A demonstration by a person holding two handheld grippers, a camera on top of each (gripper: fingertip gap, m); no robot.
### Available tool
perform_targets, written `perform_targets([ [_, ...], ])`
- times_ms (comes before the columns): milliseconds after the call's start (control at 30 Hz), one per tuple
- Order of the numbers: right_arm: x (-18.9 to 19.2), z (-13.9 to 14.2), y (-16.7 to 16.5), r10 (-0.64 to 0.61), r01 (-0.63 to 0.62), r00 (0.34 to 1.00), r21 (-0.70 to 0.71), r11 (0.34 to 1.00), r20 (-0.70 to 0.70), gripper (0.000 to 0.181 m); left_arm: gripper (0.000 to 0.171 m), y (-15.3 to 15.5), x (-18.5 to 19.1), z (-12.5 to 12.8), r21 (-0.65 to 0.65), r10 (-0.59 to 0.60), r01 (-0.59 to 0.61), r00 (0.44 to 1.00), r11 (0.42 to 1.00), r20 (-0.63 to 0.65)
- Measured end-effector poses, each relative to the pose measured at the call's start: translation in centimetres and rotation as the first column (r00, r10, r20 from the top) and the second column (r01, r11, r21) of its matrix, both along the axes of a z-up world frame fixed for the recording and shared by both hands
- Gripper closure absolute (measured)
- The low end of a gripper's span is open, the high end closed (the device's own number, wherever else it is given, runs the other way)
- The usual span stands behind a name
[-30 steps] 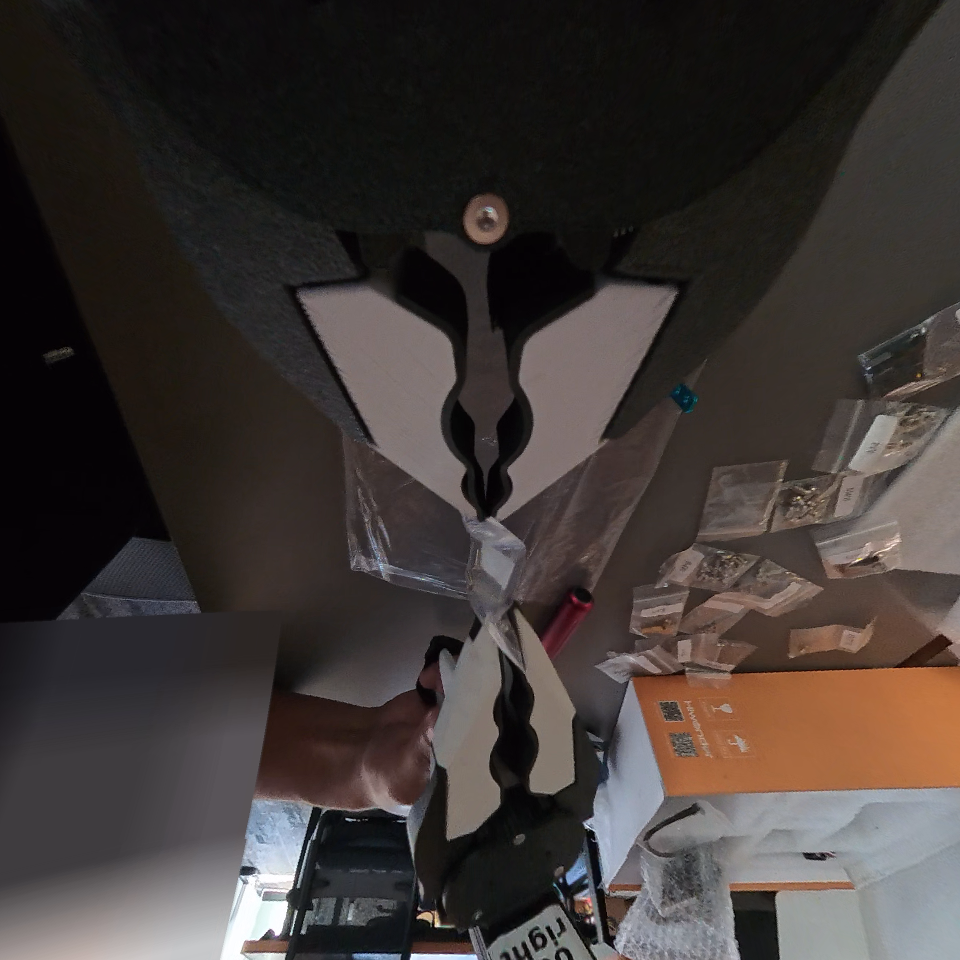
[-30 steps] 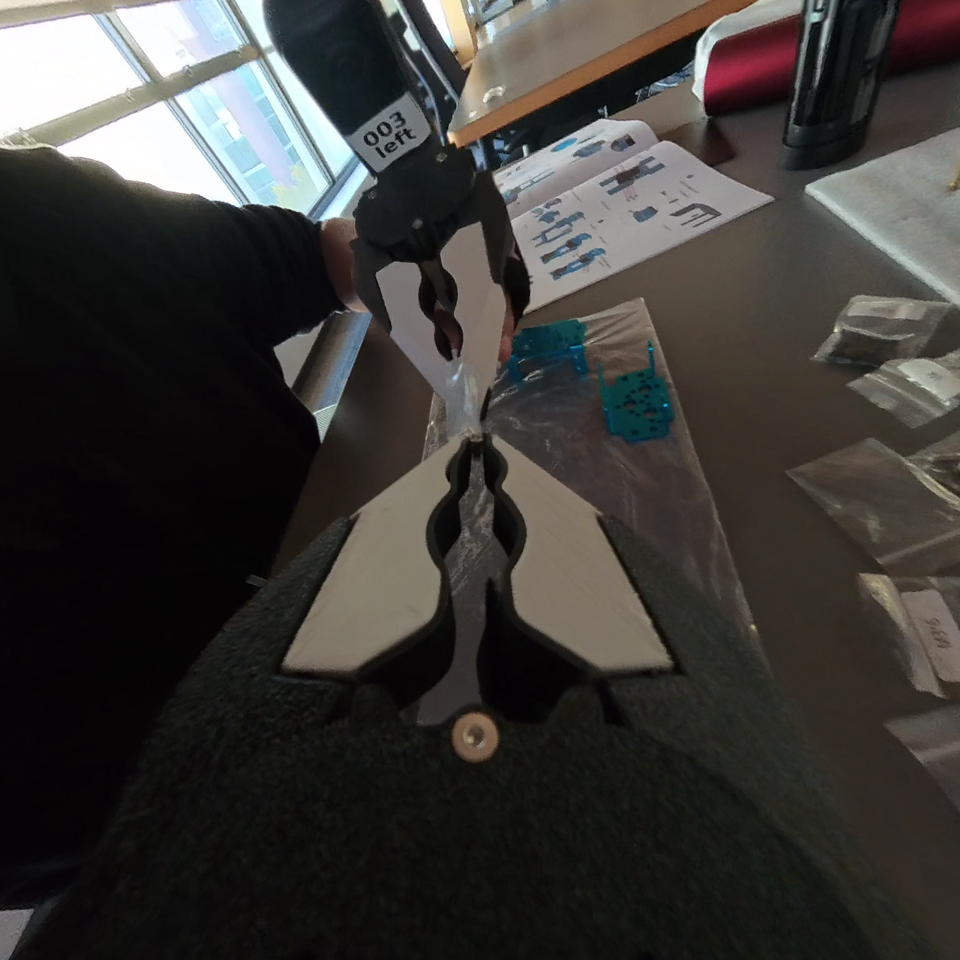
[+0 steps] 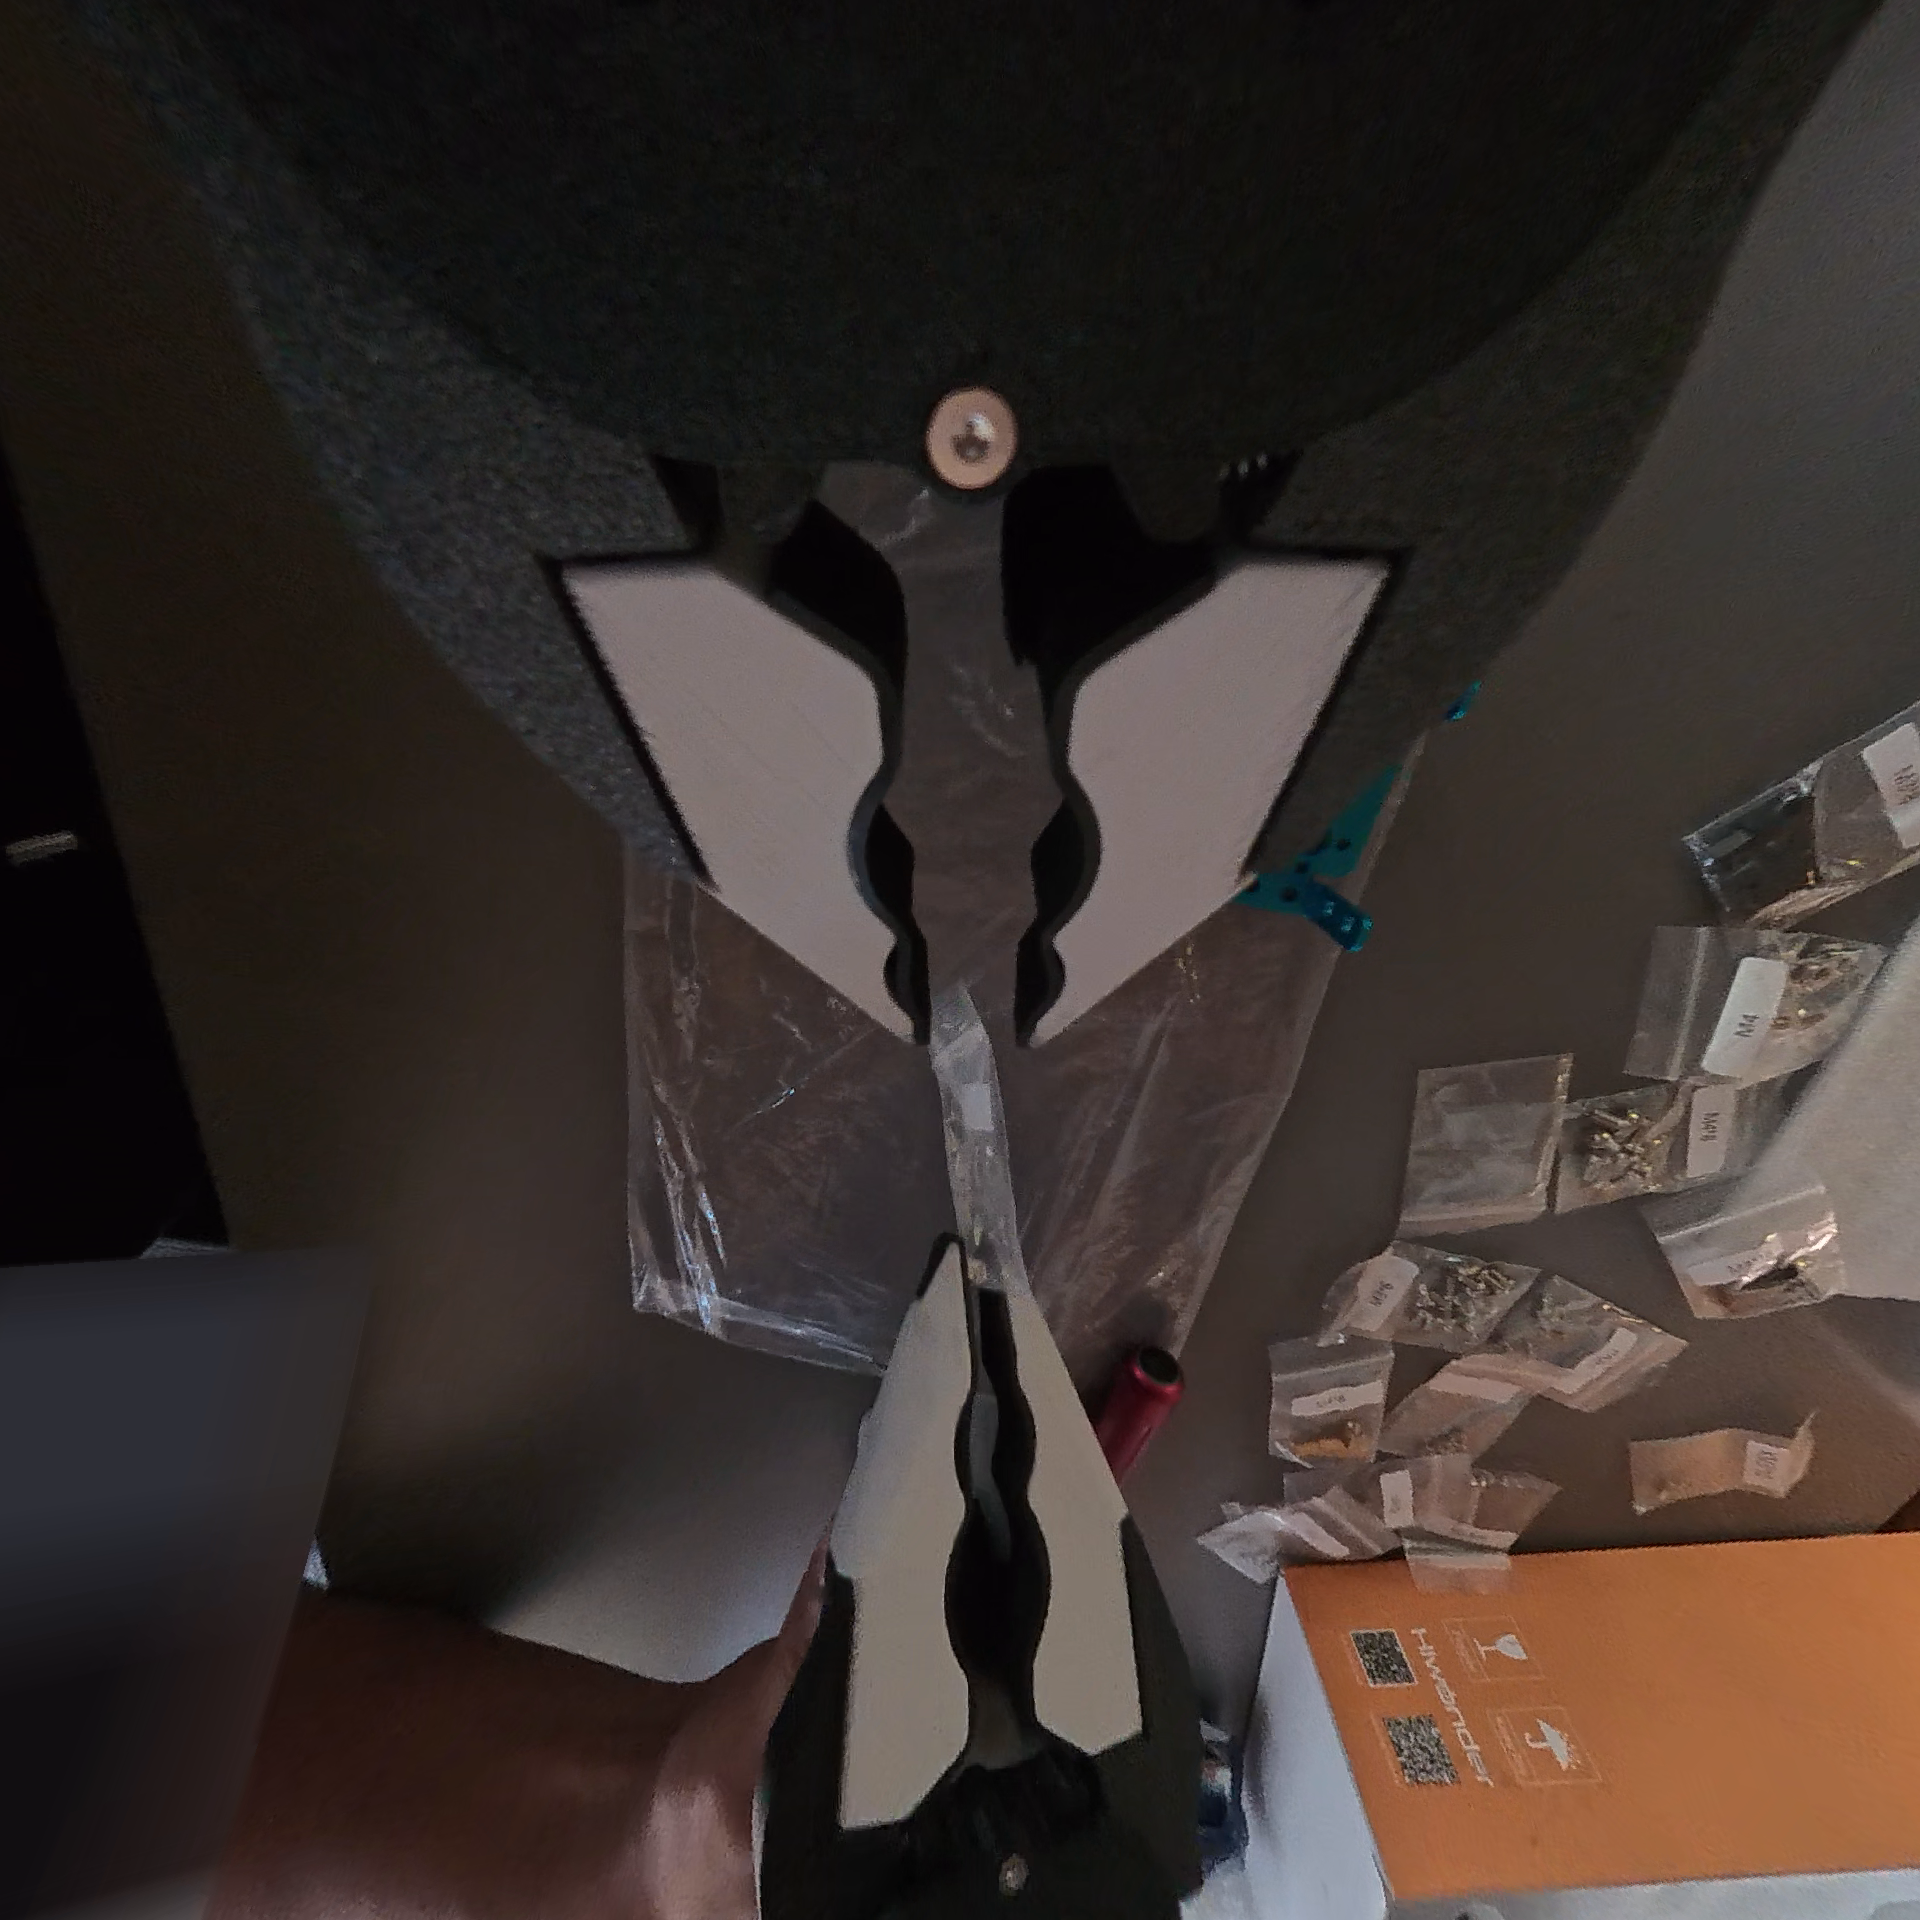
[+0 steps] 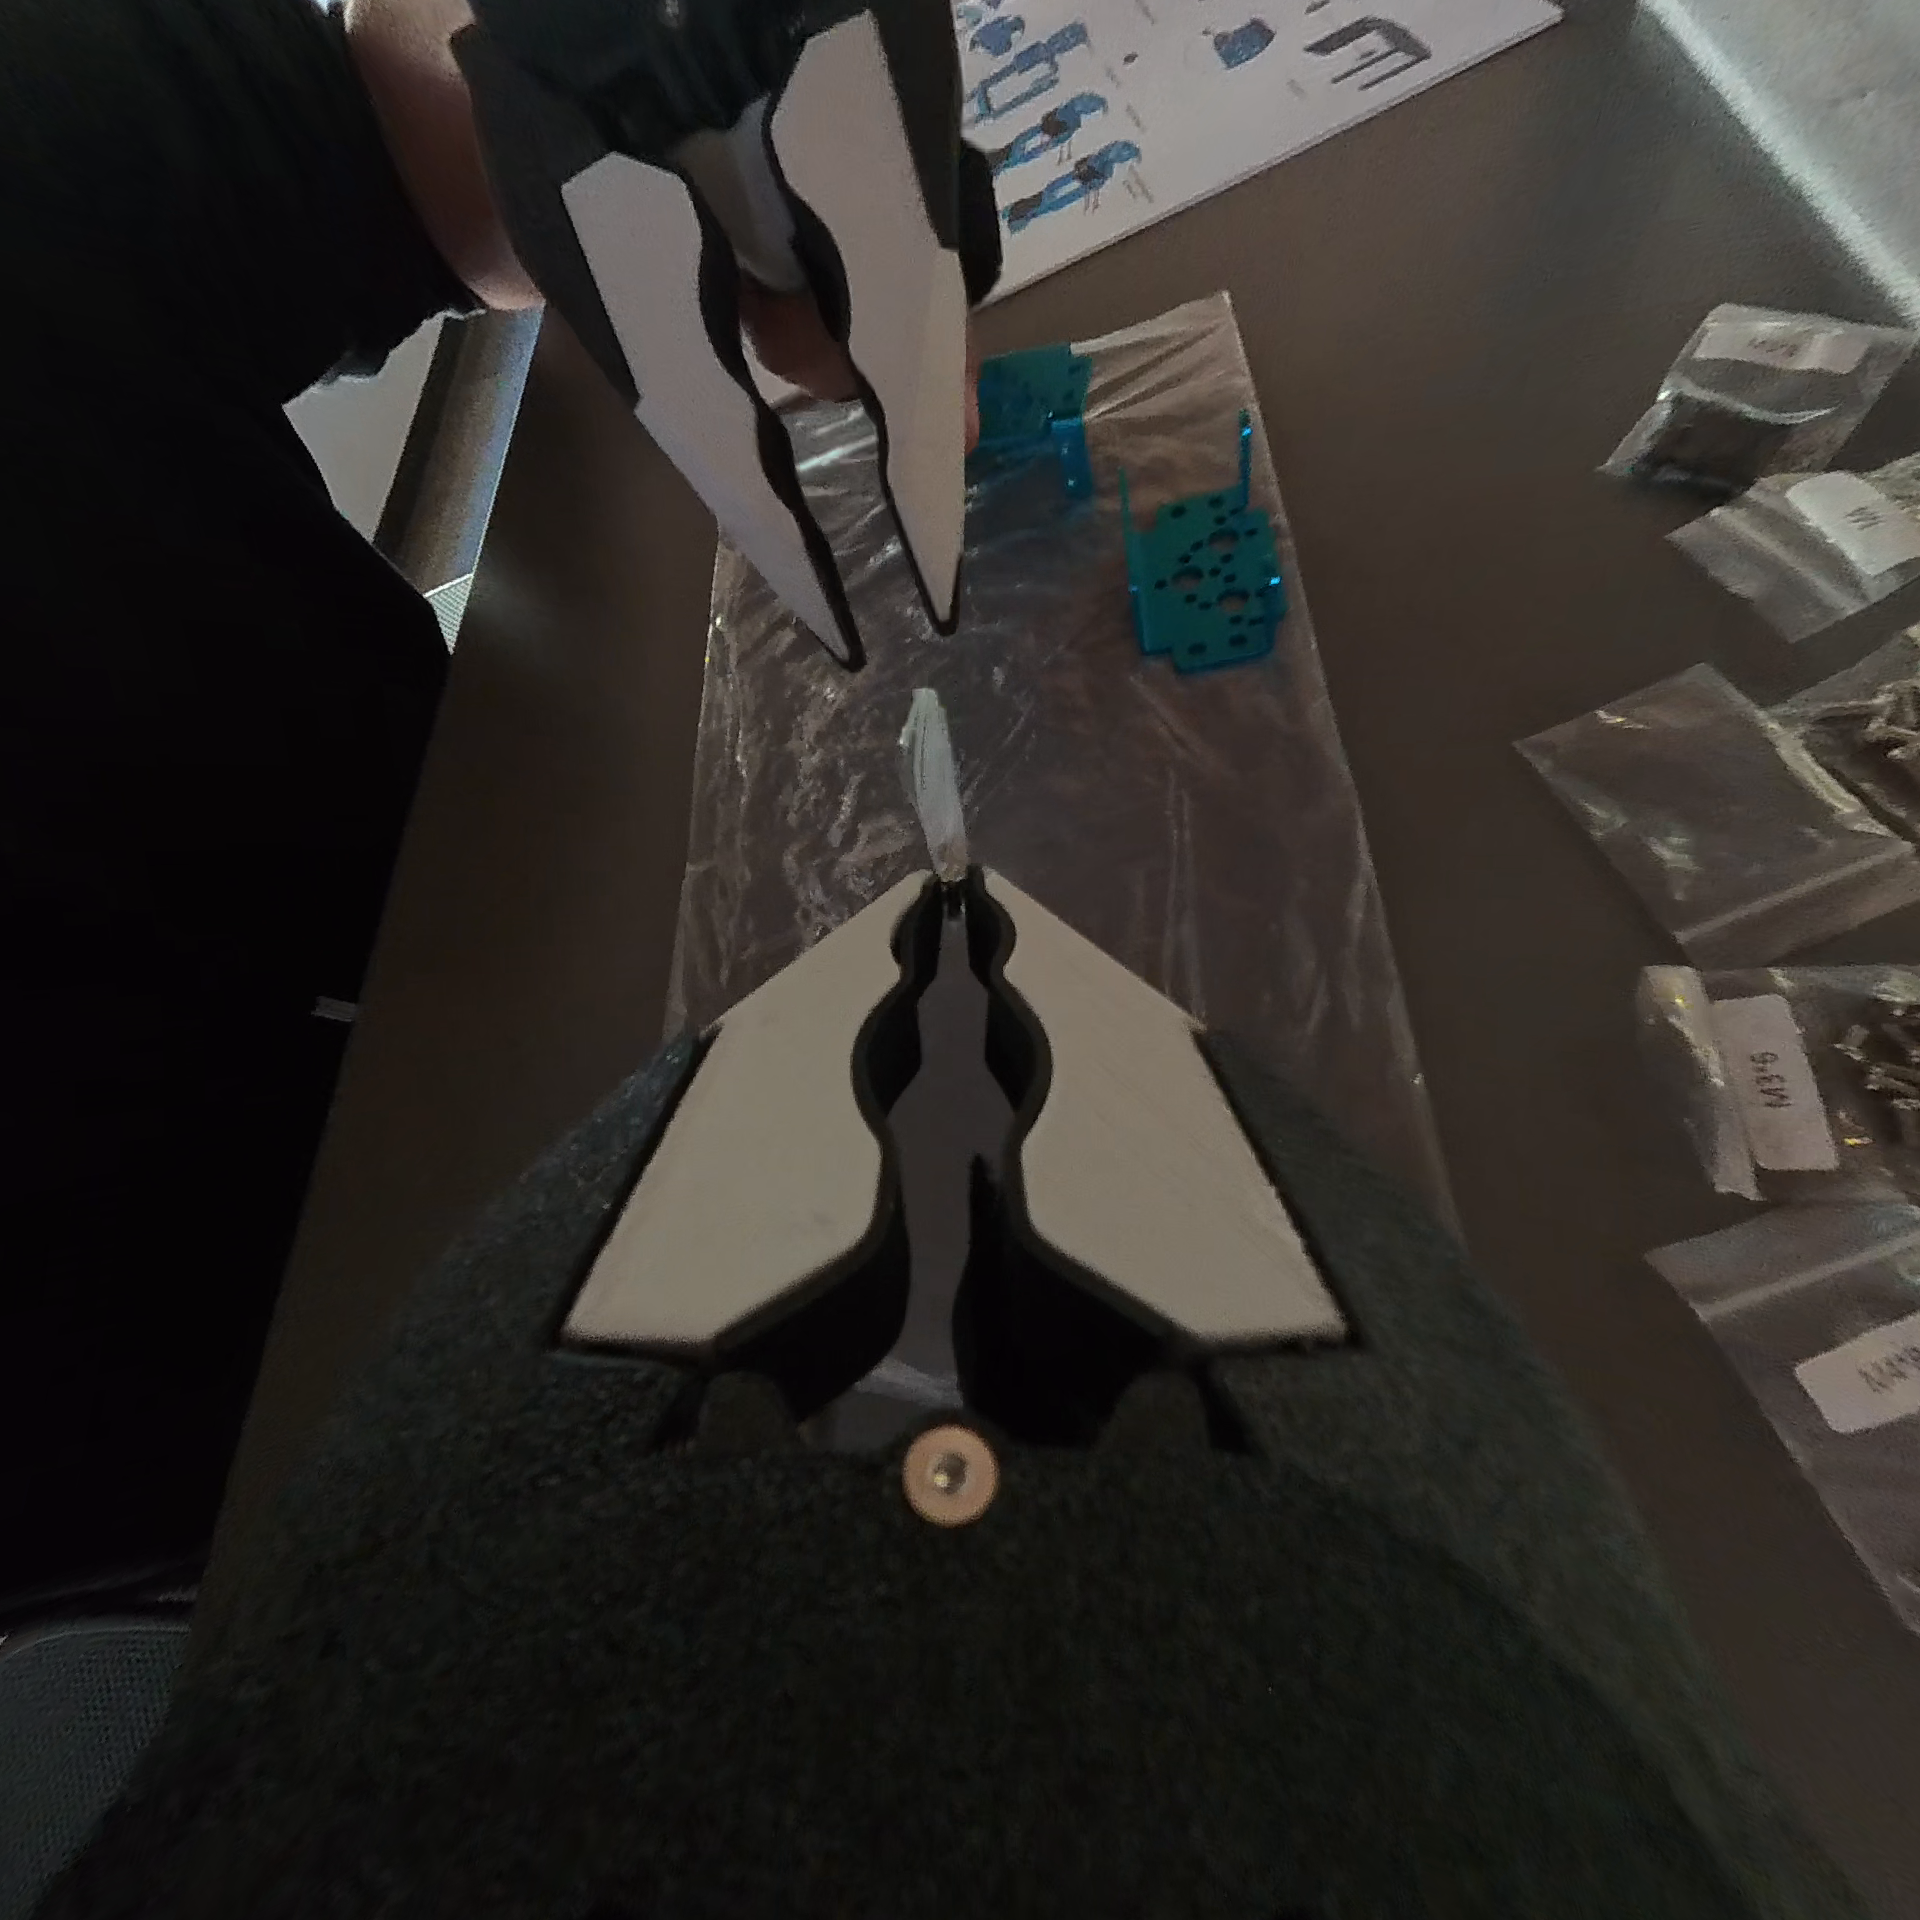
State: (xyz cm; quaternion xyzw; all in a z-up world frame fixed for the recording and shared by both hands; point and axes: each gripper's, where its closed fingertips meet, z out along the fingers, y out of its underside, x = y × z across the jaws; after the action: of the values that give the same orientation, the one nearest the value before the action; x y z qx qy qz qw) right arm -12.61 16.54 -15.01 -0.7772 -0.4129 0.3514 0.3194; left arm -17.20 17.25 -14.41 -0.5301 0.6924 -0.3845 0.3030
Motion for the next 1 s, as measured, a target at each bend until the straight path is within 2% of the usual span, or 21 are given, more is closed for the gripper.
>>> perform_targets([
  [167,-0.7,-1.1,-0.4,0.029,-0.028,0.999,-0.015,0.999,0.031,0.178,0.171,-1.1,0.4,-2.5,0.111,0.001,0.009,0.996,0.994,-0.087],
  [267,-0.8,-1.4,-0.5,0.031,-0.030,0.999,-0.016,0.999,0.042,0.178,0.171,-0.9,0.6,-3.1,0.182,0.032,-0.012,0.994,0.983,-0.105],
  [400,-0.9,-1.6,-0.6,0.038,-0.037,0.998,-0.017,0.999,0.054,0.178,0.171,-1.5,0.7,-3.2,0.138,0.012,0.003,0.994,0.990,-0.111],
  [567,-1.0,0.1,-0.3,0.025,-0.024,0.999,0.018,1.000,-0.030,0.178,0.171,-0.4,0.7,-1.2,0.112,0.044,-0.040,0.999,0.993,-0.032],
  [700,-0.1,1.1,0.8,-0.028,0.032,0.998,0.063,0.997,-0.054,0.178,0.171,0.8,0.6,0.3,0.081,0.088,-0.090,0.996,0.993,0.031],
  [933,-0.1,1.8,0.7,-0.025,0.031,0.995,0.056,0.998,-0.093,0.178,0.171,1.6,0.4,0.9,0.047,0.111,-0.114,0.993,0.992,0.050],
  [1000,-0.3,1.2,0.6,-0.017,0.021,0.999,0.072,0.997,-0.052,0.178,0.171,1.4,0.5,1.0,0.014,0.112,-0.113,0.992,0.994,0.056],
])
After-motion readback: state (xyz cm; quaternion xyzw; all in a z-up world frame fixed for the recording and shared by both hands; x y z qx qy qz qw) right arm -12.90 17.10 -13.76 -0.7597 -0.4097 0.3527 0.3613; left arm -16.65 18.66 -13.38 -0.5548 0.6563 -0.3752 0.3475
